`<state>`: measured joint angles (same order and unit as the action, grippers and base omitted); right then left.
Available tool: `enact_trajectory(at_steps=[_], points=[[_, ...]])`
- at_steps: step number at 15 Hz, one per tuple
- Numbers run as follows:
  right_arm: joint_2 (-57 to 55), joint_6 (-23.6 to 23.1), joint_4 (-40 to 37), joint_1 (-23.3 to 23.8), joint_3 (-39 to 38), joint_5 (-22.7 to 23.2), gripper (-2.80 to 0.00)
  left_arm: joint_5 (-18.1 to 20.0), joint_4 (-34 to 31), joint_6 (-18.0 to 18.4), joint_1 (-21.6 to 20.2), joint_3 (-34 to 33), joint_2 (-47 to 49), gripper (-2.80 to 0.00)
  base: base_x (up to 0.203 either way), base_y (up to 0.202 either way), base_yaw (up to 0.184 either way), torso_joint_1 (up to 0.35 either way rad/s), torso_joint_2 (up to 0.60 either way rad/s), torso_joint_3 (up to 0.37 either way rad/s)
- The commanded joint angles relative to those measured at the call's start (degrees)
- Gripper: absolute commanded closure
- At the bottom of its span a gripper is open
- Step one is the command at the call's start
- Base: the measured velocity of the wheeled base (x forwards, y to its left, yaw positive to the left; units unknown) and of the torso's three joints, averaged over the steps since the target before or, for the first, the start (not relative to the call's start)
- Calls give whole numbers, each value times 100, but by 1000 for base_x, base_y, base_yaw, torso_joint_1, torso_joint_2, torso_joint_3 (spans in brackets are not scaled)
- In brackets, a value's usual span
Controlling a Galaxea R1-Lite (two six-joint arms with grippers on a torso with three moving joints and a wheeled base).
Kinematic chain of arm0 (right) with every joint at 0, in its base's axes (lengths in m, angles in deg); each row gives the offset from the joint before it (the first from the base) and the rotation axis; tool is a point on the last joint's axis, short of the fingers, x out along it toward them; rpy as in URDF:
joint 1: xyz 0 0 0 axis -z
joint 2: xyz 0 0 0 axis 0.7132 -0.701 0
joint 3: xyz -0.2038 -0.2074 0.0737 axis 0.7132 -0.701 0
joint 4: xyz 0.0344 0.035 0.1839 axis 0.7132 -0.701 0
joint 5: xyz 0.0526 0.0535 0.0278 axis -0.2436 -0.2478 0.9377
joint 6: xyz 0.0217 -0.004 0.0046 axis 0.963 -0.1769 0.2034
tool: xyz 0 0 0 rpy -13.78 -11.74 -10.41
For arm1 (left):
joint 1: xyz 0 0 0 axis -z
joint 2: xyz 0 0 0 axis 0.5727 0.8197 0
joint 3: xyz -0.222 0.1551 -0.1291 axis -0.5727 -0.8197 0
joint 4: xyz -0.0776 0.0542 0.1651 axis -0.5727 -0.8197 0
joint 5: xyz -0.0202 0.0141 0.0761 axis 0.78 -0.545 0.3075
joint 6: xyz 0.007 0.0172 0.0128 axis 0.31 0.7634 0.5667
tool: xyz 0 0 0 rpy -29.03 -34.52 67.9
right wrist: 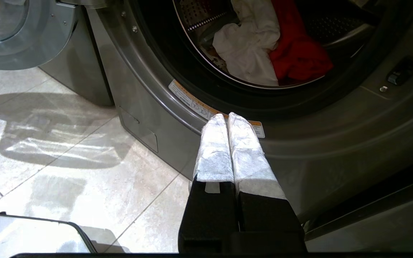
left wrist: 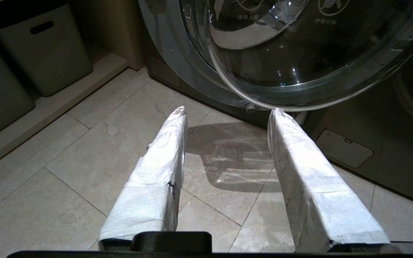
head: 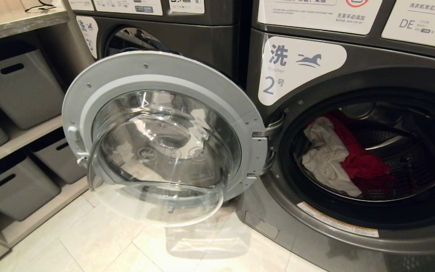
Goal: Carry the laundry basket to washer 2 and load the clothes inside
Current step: Close the washing machine door with the left hand
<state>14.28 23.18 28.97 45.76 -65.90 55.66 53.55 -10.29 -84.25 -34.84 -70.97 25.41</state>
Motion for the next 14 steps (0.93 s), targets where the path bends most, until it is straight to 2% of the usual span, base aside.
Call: enact_trajectory(at_steps=[1, 14], points=[[-14, -6, -1, 0, -53, 1, 0, -1, 7, -4, -1, -44, 7, 0, 0, 0, 0, 0, 0, 0], [-14, -120, -1, 0, -48, 19, 0, 7, 7, 5, -1, -44, 7, 0, 0, 0, 0, 0, 0, 0]])
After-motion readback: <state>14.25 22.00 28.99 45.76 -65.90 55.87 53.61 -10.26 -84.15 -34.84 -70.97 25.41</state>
